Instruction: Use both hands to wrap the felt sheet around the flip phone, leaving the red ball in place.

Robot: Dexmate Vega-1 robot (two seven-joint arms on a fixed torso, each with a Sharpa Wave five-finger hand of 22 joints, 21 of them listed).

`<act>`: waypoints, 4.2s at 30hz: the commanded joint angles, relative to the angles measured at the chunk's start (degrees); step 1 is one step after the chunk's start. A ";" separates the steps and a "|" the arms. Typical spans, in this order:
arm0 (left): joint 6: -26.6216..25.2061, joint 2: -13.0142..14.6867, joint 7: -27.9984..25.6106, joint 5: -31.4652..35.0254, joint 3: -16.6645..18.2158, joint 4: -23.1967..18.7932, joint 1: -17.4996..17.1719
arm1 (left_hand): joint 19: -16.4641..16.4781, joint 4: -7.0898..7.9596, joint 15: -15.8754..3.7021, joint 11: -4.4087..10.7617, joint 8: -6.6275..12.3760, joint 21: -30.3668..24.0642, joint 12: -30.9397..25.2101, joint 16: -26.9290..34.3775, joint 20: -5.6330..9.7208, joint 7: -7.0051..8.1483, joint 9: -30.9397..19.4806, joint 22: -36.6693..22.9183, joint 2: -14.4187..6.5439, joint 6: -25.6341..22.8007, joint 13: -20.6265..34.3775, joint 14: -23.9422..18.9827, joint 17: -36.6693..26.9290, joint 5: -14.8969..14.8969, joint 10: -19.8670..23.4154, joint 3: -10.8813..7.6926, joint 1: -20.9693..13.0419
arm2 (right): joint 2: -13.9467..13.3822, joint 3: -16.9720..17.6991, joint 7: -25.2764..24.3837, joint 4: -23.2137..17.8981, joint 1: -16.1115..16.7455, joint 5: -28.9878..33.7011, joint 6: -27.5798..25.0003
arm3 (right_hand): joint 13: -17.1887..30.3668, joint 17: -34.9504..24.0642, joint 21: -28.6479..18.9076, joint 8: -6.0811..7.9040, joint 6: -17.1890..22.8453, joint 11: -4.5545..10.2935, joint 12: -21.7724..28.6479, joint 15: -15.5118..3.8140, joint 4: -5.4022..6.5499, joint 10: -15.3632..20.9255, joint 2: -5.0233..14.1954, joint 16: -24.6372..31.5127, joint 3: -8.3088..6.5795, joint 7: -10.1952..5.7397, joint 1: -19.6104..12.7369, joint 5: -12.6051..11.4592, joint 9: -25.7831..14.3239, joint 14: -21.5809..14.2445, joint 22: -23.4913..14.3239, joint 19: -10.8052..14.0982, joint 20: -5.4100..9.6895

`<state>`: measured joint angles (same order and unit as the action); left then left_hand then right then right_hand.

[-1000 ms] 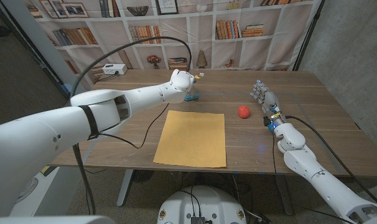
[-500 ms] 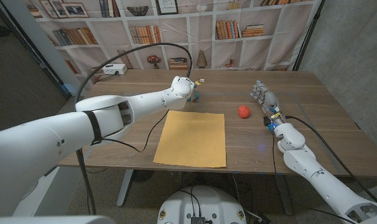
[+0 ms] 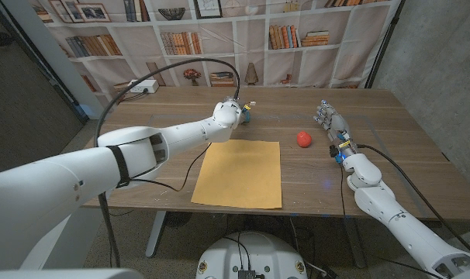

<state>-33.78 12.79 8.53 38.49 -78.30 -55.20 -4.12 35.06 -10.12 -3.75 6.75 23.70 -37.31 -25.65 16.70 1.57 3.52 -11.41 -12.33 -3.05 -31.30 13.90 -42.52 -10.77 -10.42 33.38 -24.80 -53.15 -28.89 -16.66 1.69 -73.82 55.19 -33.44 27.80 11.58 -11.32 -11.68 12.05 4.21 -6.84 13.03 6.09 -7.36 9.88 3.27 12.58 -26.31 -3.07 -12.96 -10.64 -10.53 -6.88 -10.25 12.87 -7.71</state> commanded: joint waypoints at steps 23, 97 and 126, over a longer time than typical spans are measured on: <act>-3.53 13.57 -12.78 2.85 9.23 -24.42 -8.72 | 5.00 0.77 -9.40 3.16 6.82 -12.93 -9.87 12.13 2.63 -2.72 -2.71 -3.01 -6.55 -19.10 10.22 -21.07 -11.50 0.33 18.47 -0.45 -13.88 | -1.60 -0.46 -4.45 -6.47 1.59 2.84 -3.91 | 0.31 -0.27 -0.30 -0.31 0.76 0.09 0.44 0.01 0.03 1.15 0.06 0.41 0.39 0.13 0.42 -0.38 -0.13 -0.69 -0.23 0.44 -0.31; 32.07 36.77 27.93 -4.53 31.67 -59.88 -26.84 | 1.03 1.60 -9.39 1.88 8.10 -22.54 -12.85 11.28 3.34 -2.91 -3.26 -3.70 -6.10 -19.32 19.10 -20.75 -18.90 0.22 17.75 -0.11 -15.20 | -0.96 -2.08 -21.16 -25.27 11.32 14.18 -12.14 | 0.39 -0.20 -0.24 -0.73 0.87 0.15 -0.15 -0.14 -0.26 1.33 0.60 -0.09 0.80 0.23 0.42 -0.48 -0.14 -0.43 -0.23 0.31 -0.15; 33.39 32.82 31.82 4.68 28.06 -54.71 -25.13 | -2.81 2.73 -8.93 2.26 5.81 -26.39 -7.74 6.72 2.90 -1.78 -2.09 -1.49 -4.78 -15.00 15.56 -17.32 -19.25 0.55 15.34 -0.34 -11.71 | -0.77 -2.16 -21.80 -25.31 11.45 14.99 -12.52 | 0.41 -0.17 -0.25 -0.81 0.87 0.07 -0.32 -0.12 -0.34 1.36 0.61 -0.15 0.96 0.19 0.48 -0.50 -0.15 -0.60 -0.22 0.34 -0.18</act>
<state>-0.90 47.08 38.74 40.97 -49.20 -111.52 -30.08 32.52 -9.07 -1.53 0.82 28.38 -63.16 -34.06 24.11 2.98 -5.51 -12.29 -14.14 1.61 -40.35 20.24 -54.10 -30.31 -9.75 41.06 -23.88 -57.76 -29.63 -18.84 -20.11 -99.40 66.73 -18.63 15.38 11.86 -11.31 -11.68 11.40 4.81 -6.54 13.03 6.10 -7.53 10.77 3.66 12.57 -25.68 -2.87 -12.58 -10.64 -10.53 -7.16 -10.25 13.17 -8.01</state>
